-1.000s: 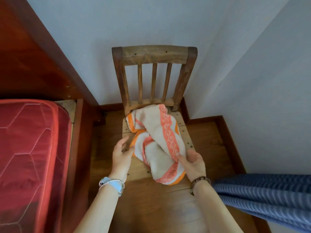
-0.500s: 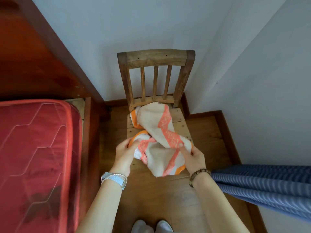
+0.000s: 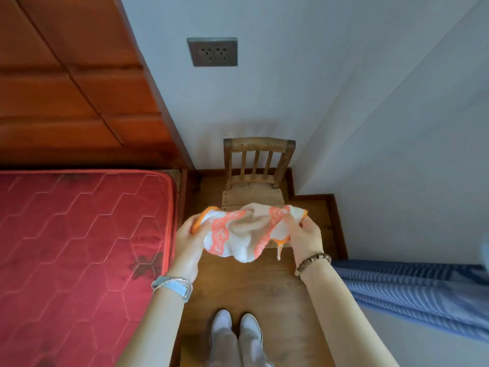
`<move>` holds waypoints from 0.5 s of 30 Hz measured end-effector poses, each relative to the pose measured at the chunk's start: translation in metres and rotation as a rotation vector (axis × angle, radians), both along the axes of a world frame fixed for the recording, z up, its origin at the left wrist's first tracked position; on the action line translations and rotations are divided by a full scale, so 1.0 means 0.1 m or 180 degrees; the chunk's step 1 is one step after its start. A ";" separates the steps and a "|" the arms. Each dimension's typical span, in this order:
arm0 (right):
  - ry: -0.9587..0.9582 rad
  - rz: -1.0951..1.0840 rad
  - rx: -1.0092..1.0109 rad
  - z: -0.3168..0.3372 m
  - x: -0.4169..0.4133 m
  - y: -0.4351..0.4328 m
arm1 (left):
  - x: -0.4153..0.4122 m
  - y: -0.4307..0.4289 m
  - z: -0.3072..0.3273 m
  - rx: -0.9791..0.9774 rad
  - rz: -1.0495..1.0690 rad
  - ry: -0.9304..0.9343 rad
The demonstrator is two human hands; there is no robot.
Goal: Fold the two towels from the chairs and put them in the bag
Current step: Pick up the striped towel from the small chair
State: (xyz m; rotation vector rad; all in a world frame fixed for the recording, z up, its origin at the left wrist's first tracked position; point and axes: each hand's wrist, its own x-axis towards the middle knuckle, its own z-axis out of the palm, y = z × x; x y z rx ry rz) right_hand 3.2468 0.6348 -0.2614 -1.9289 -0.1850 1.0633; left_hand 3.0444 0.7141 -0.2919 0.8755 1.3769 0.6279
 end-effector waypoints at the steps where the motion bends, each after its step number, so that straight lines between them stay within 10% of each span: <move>1: -0.0015 0.0030 0.0037 0.13 -0.01 0.00 | -0.03 -0.01 0.10 0.0026 0.0046 0.0016; 15: 0.0047 0.1088 0.0305 1.30 -1.08 0.54 | -1.24 -0.19 1.20 0.0406 0.1355 -0.0002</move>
